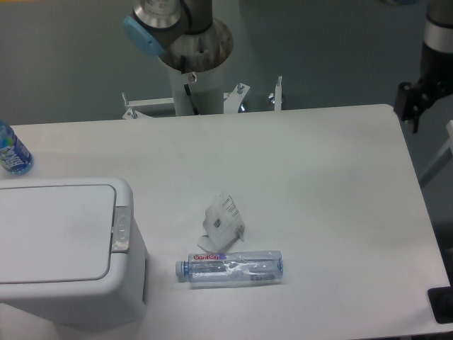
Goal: Open the trash can
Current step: 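Move the gripper across the table toward the white trash can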
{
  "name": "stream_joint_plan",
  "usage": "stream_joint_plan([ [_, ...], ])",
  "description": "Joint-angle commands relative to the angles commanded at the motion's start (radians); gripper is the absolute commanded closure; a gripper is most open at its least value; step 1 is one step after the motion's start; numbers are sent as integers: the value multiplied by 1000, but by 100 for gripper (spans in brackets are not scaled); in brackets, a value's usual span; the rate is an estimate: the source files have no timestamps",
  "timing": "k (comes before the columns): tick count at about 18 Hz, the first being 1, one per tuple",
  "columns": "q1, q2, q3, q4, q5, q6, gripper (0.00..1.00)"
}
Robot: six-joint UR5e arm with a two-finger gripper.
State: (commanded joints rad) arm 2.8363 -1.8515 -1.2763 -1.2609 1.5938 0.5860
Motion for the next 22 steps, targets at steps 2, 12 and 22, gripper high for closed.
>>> stream_joint_plan([
  [2,0,2,-5,0,2,0,0],
  [12,-54,9,-8,31,-8,-119,0],
  [22,-193,11,3,29,-86,-403,0],
])
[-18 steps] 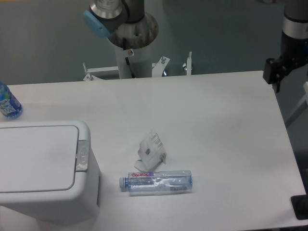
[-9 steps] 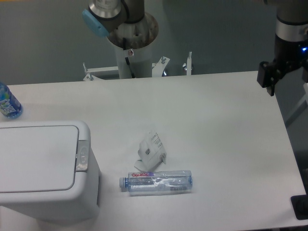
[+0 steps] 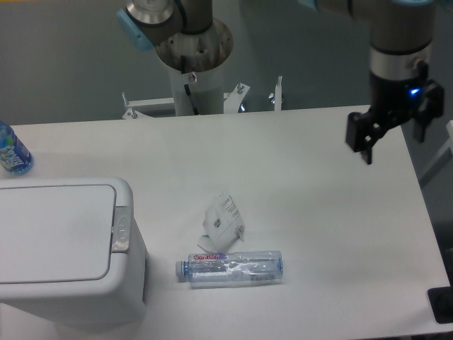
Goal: Open the trash can
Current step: 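Move the gripper across the table toward the white trash can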
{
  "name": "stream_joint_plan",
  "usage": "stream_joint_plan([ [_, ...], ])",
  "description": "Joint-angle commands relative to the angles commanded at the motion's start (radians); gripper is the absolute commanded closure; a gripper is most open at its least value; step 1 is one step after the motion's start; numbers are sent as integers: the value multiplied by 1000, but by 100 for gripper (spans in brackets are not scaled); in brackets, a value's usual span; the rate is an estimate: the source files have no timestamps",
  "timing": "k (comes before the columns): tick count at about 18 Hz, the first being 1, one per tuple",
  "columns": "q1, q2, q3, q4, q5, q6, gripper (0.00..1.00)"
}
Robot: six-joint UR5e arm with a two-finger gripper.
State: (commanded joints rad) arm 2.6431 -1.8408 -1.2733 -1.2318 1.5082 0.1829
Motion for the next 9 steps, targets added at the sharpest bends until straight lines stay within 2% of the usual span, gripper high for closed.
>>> stream_joint_plan([
  [3,-28,6,-1,-2,-123,-124,0],
  [9,-146,5,-6,-2,-143,-170,0],
])
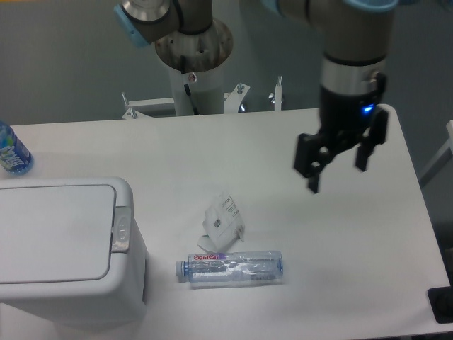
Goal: Open the trash can
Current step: 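Move the gripper across the table toward the white trash can, then lower the gripper onto the lid edge of the white trash can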
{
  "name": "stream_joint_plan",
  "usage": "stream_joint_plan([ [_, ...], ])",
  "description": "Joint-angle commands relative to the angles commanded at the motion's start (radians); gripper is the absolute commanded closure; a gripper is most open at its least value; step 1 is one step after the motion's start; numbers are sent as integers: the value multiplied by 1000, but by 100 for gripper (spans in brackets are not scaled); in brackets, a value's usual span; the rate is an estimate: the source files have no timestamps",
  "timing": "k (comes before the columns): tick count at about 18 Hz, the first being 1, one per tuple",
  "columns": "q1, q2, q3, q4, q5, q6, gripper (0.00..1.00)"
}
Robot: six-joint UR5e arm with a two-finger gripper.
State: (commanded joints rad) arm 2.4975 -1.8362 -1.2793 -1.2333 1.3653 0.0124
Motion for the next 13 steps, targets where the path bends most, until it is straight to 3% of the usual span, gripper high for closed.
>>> stream_joint_plan([
  [13,-169,-11,8,3,-46,-83,0],
])
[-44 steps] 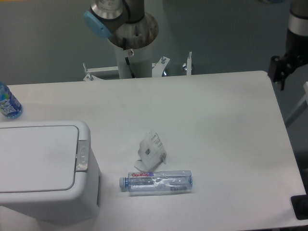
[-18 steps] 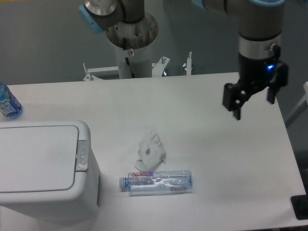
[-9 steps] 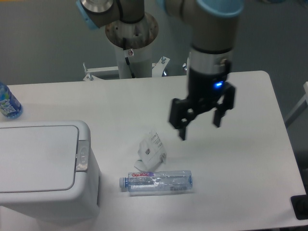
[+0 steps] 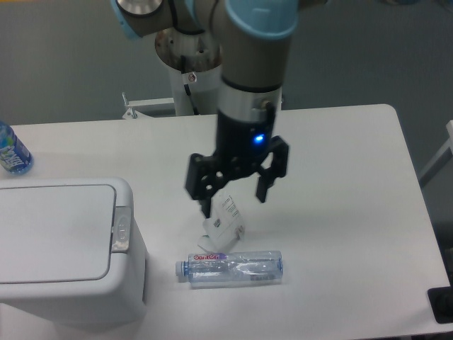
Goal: Open the trash can
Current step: 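Lower the gripper onto the lid edge of the white trash can, then push the trash can lid open with the gripper fingers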
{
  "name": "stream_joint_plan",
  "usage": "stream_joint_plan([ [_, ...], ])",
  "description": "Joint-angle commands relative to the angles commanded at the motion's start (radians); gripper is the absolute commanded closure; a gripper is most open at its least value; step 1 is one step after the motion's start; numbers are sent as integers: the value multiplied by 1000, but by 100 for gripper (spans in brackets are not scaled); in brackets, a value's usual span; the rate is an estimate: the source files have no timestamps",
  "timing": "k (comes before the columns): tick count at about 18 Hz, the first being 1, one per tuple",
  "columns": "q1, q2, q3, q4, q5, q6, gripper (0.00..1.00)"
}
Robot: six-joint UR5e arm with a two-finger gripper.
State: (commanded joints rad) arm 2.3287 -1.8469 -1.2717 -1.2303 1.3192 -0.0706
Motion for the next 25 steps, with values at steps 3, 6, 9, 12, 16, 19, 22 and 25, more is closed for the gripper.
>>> stream_joint_plan([
  [3,-22,-2,-6,0,0,0,0],
  [6,-51,-14,-11,0,0,5,0],
  [9,-72,-26,-9,0,0,6,0],
  [12,-80,-29,-9,0,0,0,0],
  [16,-91,-40,-9,2,2,3,0],
  [19,-94,-41,-14,0,0,3,0],
  [22,-94,-43,-15,0,2,3,0],
  [25,-94,-43,-15,0,2,2,0],
])
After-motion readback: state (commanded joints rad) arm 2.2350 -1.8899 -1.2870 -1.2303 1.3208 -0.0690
